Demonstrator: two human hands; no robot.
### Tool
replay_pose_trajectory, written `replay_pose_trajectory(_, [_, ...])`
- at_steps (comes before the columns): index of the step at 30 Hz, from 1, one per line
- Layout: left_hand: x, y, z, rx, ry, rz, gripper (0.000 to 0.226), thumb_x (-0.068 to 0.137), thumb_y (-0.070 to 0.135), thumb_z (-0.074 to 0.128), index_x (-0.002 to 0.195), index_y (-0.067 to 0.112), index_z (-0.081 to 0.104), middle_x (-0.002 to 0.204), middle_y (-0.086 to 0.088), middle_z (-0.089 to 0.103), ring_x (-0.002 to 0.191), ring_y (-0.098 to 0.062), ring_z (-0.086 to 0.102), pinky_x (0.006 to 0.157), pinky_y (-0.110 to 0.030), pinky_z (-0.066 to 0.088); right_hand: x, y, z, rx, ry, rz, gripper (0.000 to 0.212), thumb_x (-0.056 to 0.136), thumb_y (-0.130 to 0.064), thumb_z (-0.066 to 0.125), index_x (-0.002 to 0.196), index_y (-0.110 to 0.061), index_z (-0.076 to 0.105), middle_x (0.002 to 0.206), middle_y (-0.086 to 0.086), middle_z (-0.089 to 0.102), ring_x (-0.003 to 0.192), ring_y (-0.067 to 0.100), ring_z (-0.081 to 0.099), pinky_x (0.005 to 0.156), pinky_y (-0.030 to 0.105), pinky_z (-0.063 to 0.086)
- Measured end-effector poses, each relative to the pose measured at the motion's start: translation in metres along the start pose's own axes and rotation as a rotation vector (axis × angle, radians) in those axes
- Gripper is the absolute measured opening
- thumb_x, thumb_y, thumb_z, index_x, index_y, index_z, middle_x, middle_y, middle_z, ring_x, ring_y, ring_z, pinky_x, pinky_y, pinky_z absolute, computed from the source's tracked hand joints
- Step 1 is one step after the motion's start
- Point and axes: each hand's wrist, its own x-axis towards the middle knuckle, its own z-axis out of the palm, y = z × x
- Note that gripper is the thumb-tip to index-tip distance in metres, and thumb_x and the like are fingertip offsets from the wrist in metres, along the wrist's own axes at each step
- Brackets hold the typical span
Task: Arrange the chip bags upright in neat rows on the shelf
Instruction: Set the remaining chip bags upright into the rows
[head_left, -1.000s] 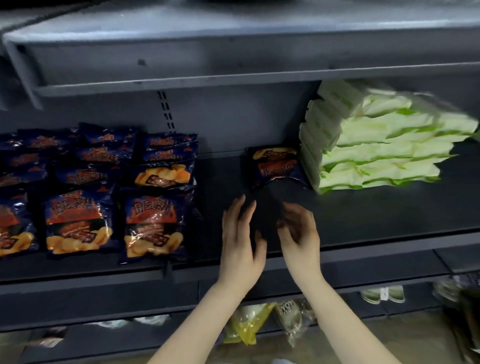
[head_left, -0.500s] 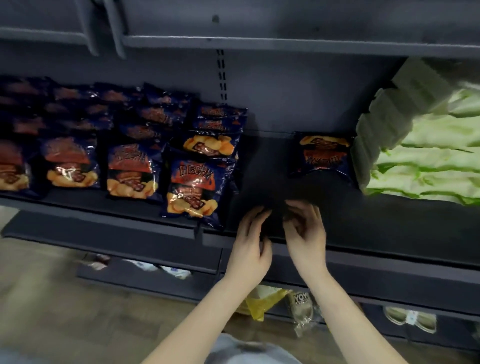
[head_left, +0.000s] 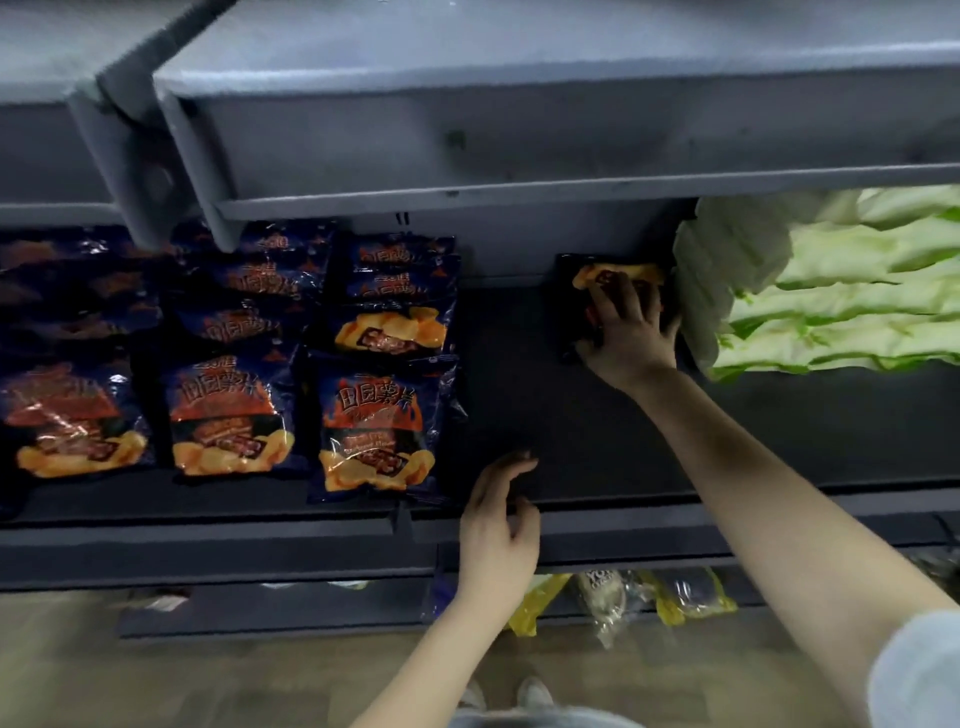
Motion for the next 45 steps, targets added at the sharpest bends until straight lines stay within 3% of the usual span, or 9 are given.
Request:
replay_pose_trajectory(8, [0.001, -0.003, -0.005, -0.007, -0.076, 0.013, 0.036, 0.084, -0.007, 0.051, 0.111, 0.014, 0.06, 0.12, 0.014, 0.051, 0.111, 0.016, 0.039, 0.094, -0.001, 0.029, 0.013, 0.001, 0.004, 0.076, -0.047, 0.059, 0.076, 0.085, -0.051, 0.047, 0.148, -0.037, 0.007, 0.159, -0.004, 0.002, 0.145, 0.032, -0.007, 0.114, 0.059, 0.003])
replay_pose_trajectory(12, [0.0, -0.004, -0.008, -0.02, -0.113, 0.018, 0.034, 0.085, -0.005, 0.051, 0.11, 0.015, 0.06, 0.118, 0.023, 0.046, 0.111, 0.019, 0.037, 0.094, -0.001, 0.03, 0.015, 0.003, -0.002, 0.083, -0.088, 0.039, 0.084, 0.081, -0.05, 0.057, 0.148, -0.037, 0.007, 0.159, -0.005, 0.003, 0.145, 0.031, -0.006, 0.114, 0.059, 0.007])
replay_pose_trajectory(20, [0.001, -0.003, -0.008, -0.044, -0.122, 0.034, 0.032, 0.084, -0.006, 0.052, 0.108, 0.013, 0.061, 0.12, 0.011, 0.052, 0.111, 0.008, 0.044, 0.095, -0.005, 0.033, 0.017, 0.002, -0.014, 0.084, -0.167, 0.043, 0.091, 0.079, -0.05, 0.06, 0.149, -0.036, 0.004, 0.159, -0.003, 0.001, 0.145, 0.032, -0.006, 0.114, 0.057, 0.012])
replay_pose_trajectory(27, [-0.002, -0.001, -0.001, -0.042, -0.051, 0.003, 0.034, 0.082, -0.009, 0.053, 0.106, 0.014, 0.061, 0.116, 0.022, 0.048, 0.11, 0.019, 0.039, 0.093, 0.0, 0.029, 0.017, 0.002, -0.018, 0.089, -0.197, 0.031, 0.093, 0.077, -0.05, 0.063, 0.149, -0.036, 0.005, 0.158, -0.002, 0.002, 0.145, 0.032, -0.004, 0.114, 0.055, 0.015])
replay_pose_trajectory(33, [0.0, -0.002, 0.003, -0.028, 0.008, -0.047, 0.034, 0.084, -0.004, 0.051, 0.109, 0.018, 0.06, 0.116, 0.021, 0.048, 0.109, 0.019, 0.041, 0.091, -0.014, 0.041, 0.016, 0.0, -0.018, -0.036, -0.177, -0.006, 0.092, 0.076, -0.057, 0.06, 0.148, -0.035, 0.006, 0.157, 0.003, 0.008, 0.142, 0.037, 0.007, 0.108, 0.057, 0.025])
replay_pose_trajectory(37, [0.0, 0.005, 0.005, -0.031, 0.044, -0.078, 0.038, 0.085, -0.004, 0.049, 0.11, 0.022, 0.059, 0.116, 0.021, 0.051, 0.109, 0.012, 0.045, 0.087, 0.0, 0.032, 0.005, -0.008, -0.022, -0.131, -0.162, -0.068, 0.089, 0.079, -0.056, 0.055, 0.148, -0.029, 0.006, 0.153, 0.012, 0.014, 0.137, 0.044, 0.014, 0.102, 0.057, 0.034])
replay_pose_trajectory(39, [-0.002, 0.012, 0.006, -0.051, 0.05, -0.06, 0.039, 0.086, -0.004, 0.047, 0.112, 0.022, 0.058, 0.119, 0.022, 0.05, 0.111, 0.014, 0.045, 0.086, 0.0, 0.034, -0.008, -0.01, -0.026, -0.123, -0.199, -0.112, 0.087, 0.081, -0.056, 0.053, 0.148, -0.027, 0.007, 0.153, 0.013, 0.016, 0.136, 0.045, 0.016, 0.101, 0.055, 0.036])
replay_pose_trajectory(42, [-0.009, 0.026, 0.019, -0.134, 0.052, -0.078, 0.046, 0.089, -0.001, 0.043, 0.124, 0.028, 0.047, 0.127, 0.017, 0.048, 0.119, 0.007, 0.044, 0.095, -0.012, 0.04, -0.041, -0.006, -0.036, -0.116, -0.222, -0.227, 0.083, 0.079, -0.059, 0.053, 0.146, -0.021, 0.02, 0.15, 0.011, 0.027, 0.133, 0.041, 0.03, 0.101, 0.048, 0.04])
replay_pose_trajectory(45, [-0.016, 0.051, 0.045, -0.454, 0.157, -0.264, 0.061, 0.093, 0.001, 0.045, 0.14, 0.03, 0.019, 0.135, 0.012, 0.039, 0.125, -0.003, 0.043, 0.102, -0.017, 0.038, -0.08, 0.0, -0.044, -0.063, -0.225, -0.324, 0.076, 0.08, -0.058, 0.054, 0.14, -0.017, 0.033, 0.146, 0.007, 0.037, 0.127, 0.034, 0.042, 0.1, 0.044, 0.043])
